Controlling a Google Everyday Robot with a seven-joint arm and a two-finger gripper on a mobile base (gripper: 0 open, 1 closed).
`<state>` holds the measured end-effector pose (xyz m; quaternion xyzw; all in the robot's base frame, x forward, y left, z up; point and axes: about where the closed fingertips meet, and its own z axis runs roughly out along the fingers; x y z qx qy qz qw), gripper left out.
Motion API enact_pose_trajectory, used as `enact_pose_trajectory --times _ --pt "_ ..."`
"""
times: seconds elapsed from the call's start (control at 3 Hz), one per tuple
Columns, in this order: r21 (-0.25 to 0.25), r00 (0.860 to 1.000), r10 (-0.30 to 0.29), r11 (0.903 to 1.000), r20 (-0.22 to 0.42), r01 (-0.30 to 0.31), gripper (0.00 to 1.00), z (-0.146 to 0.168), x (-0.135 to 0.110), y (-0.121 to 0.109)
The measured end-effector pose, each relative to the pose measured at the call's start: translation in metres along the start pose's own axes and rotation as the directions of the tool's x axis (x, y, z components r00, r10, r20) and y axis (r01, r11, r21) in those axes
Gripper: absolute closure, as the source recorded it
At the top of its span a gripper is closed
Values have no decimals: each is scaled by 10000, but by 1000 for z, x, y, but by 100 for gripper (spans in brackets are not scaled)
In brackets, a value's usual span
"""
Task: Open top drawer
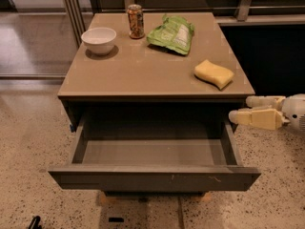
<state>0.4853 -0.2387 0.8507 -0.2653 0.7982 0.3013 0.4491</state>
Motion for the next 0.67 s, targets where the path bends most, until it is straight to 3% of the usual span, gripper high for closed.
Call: enact_pose_trajectory --times 0.67 --pt "-1 10000 -1 10000 0 1 0 0 0 0"
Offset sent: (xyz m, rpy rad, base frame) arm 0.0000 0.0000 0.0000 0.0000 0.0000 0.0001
